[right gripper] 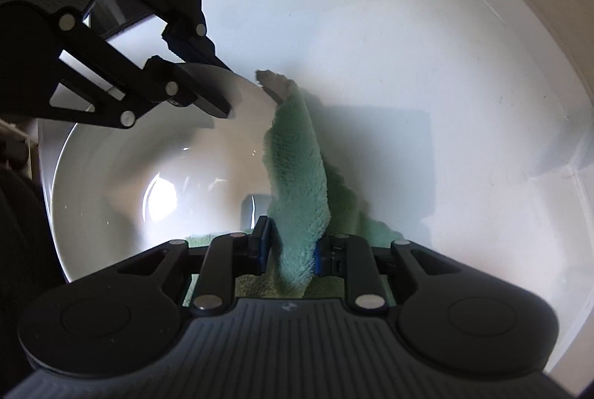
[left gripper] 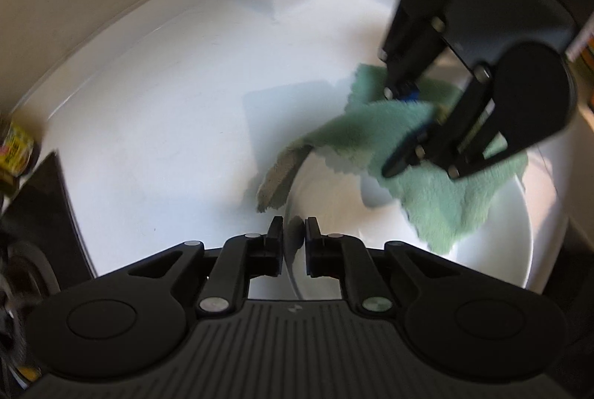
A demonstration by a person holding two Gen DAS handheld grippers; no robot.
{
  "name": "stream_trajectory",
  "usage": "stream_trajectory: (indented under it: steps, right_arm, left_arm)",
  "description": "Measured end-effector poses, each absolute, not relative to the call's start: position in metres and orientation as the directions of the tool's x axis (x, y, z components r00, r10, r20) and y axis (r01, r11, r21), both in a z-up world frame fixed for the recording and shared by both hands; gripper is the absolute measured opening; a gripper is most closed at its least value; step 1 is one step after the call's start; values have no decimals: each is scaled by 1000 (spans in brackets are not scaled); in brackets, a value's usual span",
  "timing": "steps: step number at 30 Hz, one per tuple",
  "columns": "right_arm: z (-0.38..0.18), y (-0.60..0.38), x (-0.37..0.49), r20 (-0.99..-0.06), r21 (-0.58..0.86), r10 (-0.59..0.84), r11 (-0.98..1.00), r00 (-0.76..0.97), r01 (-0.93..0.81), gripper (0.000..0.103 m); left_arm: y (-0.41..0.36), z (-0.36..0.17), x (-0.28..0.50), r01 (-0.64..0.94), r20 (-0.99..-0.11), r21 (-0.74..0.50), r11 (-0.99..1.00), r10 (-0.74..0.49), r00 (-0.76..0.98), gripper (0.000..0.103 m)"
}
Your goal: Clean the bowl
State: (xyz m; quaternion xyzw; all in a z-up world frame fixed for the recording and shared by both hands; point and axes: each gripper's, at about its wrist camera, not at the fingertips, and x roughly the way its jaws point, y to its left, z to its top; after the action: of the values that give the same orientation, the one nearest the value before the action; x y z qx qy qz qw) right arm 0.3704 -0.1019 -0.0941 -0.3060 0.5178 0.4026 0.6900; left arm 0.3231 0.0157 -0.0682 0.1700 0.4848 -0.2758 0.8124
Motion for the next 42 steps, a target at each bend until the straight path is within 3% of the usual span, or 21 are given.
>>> stream_trajectory:
  steps: [7, 8, 10, 12, 16, 22, 27, 36, 40, 42]
  right_arm:
    - [-96, -117, 367, -933, 79, 315, 653, 175, -754, 12]
    - [-95, -119, 363, -929, 76, 317, 665, 189, -743, 13]
    - [-97, -117, 354, -923, 58, 316, 676, 218, -735, 15]
    - [-95, -118, 344, -931, 68, 314, 648, 184, -758, 14]
    - [-102, -115, 362, -953, 111, 294, 561, 72, -820, 17]
    - [-96, -78, 373, -976, -33, 194, 330, 102, -943, 18]
    - [-102, -40, 376, -967, -104, 202, 252, 157, -962, 21]
    - [-102, -103, 375, -929, 55, 322, 603, 180, -796, 15]
    - [-104, -120, 353, -941, 45, 288, 629, 179, -776, 15]
    - [-103, -124, 343, -952, 76, 286, 570, 110, -818, 16]
  left_arm:
    - [34, -72, 293, 405, -878, -67, 912, -246, 410, 11]
    - [37, -73, 289, 392, -869, -63, 918, -244, 430, 17]
    - [37, -73, 290, 404, -868, -53, 913, -242, 434, 18]
    - [24, -81, 310, 432, -870, -44, 901, -247, 426, 10]
    - [9, -89, 333, 553, -884, -33, 833, -283, 372, 7]
    - [-6, -86, 347, 726, -906, 34, 687, -285, 313, 9]
    - [-8, -86, 355, 704, -903, 12, 710, -294, 312, 9]
    - [15, -87, 319, 459, -869, -93, 884, -297, 396, 13]
    - [12, -88, 325, 498, -873, -60, 865, -287, 394, 13]
    - [7, -87, 329, 568, -883, -48, 821, -302, 360, 7]
